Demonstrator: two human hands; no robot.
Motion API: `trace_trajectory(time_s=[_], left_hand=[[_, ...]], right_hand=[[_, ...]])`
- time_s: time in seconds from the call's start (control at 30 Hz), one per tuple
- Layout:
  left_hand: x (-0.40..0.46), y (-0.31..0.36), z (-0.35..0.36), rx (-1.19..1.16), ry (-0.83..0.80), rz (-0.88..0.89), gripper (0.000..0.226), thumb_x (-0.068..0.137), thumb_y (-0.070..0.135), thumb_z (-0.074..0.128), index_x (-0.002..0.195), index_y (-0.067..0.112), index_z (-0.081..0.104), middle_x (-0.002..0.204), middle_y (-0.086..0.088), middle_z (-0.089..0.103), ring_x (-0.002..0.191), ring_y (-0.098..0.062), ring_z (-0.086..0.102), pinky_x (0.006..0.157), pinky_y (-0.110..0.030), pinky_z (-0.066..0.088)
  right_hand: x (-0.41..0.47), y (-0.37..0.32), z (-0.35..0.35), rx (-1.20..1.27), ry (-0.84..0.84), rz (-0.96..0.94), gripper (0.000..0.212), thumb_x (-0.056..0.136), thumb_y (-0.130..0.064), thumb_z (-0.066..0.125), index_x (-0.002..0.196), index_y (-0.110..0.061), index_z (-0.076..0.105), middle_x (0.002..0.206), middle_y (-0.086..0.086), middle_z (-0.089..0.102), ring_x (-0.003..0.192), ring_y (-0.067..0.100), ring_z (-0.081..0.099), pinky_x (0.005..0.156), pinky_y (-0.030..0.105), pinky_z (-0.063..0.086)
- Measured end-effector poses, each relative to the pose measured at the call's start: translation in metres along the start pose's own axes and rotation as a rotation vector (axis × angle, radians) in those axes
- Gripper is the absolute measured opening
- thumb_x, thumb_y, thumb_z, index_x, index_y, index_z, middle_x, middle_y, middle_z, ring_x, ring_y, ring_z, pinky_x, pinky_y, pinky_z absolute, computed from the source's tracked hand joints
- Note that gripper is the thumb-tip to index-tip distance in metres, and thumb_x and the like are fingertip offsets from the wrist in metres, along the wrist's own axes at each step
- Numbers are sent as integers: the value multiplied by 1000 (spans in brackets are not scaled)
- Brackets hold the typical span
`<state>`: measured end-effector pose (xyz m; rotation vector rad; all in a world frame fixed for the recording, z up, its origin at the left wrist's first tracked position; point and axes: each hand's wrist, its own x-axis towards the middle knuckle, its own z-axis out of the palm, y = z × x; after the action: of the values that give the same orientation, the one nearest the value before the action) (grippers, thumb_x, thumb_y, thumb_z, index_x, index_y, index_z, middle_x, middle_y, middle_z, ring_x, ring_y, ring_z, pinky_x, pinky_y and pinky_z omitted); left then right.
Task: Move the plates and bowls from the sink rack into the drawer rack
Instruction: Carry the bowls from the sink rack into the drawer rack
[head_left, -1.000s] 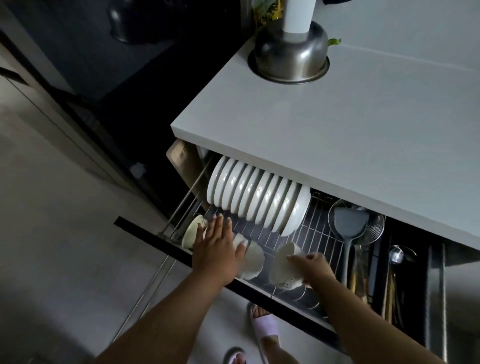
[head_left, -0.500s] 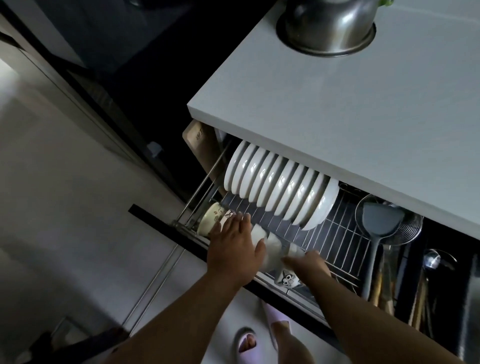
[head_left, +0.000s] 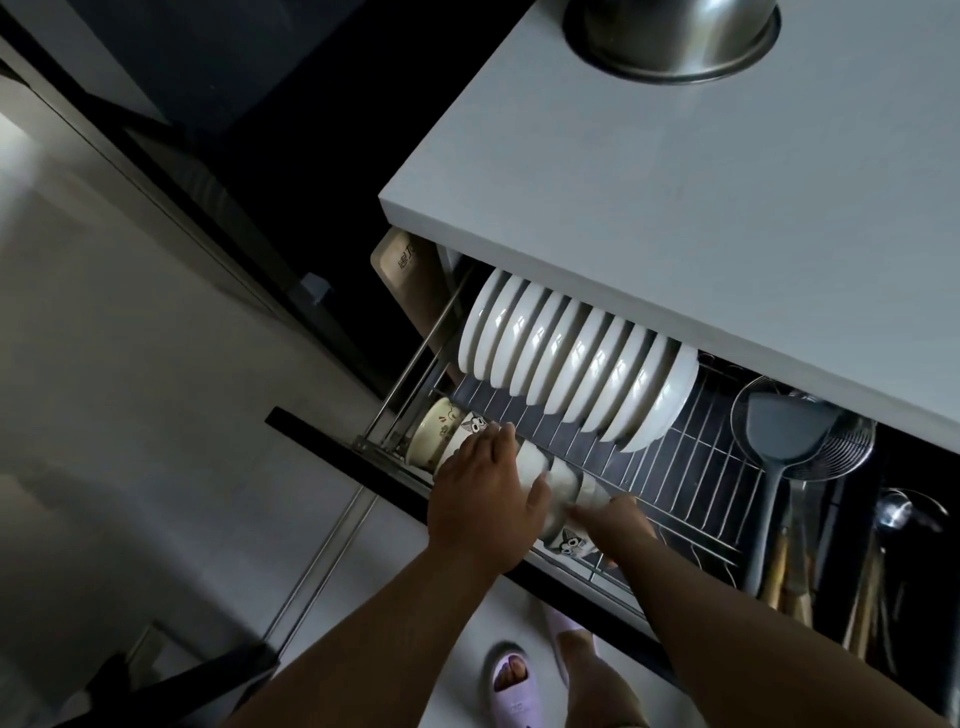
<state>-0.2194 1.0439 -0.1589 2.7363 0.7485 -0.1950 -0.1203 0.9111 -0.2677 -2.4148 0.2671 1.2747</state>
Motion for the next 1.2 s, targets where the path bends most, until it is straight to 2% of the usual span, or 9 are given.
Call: trace_trajectory(time_s=[0.1, 0.3, 0.4, 0.47, 0.6, 0.8, 0.97, 1.07, 1.2], left_hand=[[0, 1, -2, -14, -10, -9, 80, 84, 58, 20, 147, 11, 32, 150, -9, 41, 139, -23, 35, 111, -37, 31], [-1, 4, -7, -14, -49, -12, 69, 94, 51, 37, 151, 15, 22, 155, -4, 31, 142, -18, 27, 110, -33, 28], [-1, 8, -12, -24, -75, -28, 63, 95, 49, 37, 149, 17, 27, 150, -2, 40, 135, -19, 37, 103, -34, 35], [-4, 8, -15, -47, -89, -39, 54, 95, 48, 37, 142, 21, 36, 141, 0, 51, 127, -20, 47, 97, -34, 41], [-8, 6, -23, -143, -111, -73, 39, 96, 43, 39, 128, 22, 47, 121, 2, 63, 112, -22, 58, 91, -35, 46], [-18, 19, -44, -374, -171, -90, 38, 97, 35, 46, 133, 21, 47, 119, -1, 62, 102, -22, 60, 84, -31, 47], [-35, 39, -55, -340, -90, -5, 21, 96, 35, 48, 112, 25, 58, 92, 9, 64, 80, -13, 59, 67, -26, 45], [-45, 55, -56, -318, -104, 63, 21, 95, 35, 48, 109, 24, 59, 94, 8, 66, 82, -15, 61, 72, -28, 49], [-57, 84, -55, -296, -119, 169, 21, 95, 32, 46, 110, 23, 59, 97, 8, 63, 83, -13, 60, 76, -30, 52]], right_hand=[[1, 1, 0, -14, -9, -8, 96, 74, -58, 69, 139, 0, 29, 98, 10, 63, 84, 27, 67, 78, 40, 58], [-16, -1, -16, -4, 4, -136, 58, 83, -50, 61, 117, -3, 53, 88, 7, 67, 67, 20, 66, 59, 32, 57], [-32, -7, -27, 20, 31, -247, 50, 87, -49, 58, 111, -6, 58, 80, -2, 56, 68, 15, 57, 57, 25, 46], [-48, -8, -37, 31, 23, -306, 37, 89, -47, 57, 100, -12, 60, 82, 4, 60, 66, 13, 56, 60, 27, 49], [-83, 2, -64, 54, 35, -398, 35, 92, -40, 55, 95, -5, 63, 81, 11, 63, 68, 17, 54, 65, 29, 49], [-130, 33, -107, -24, 191, -476, 28, 93, -42, 53, 93, -15, 60, 79, -2, 62, 66, 8, 55, 58, 18, 45], [-172, 67, -132, -21, 403, -459, 30, 92, -46, 53, 103, -18, 56, 83, -6, 59, 65, 4, 52, 54, 19, 41], [-199, 87, -141, 6, 508, -445, 30, 91, -45, 54, 103, -18, 57, 82, -3, 63, 72, 11, 59, 62, 26, 50], [-232, 117, -157, 85, 626, -423, 29, 91, -44, 56, 102, -18, 58, 78, -2, 65, 67, 14, 60, 51, 24, 40]])
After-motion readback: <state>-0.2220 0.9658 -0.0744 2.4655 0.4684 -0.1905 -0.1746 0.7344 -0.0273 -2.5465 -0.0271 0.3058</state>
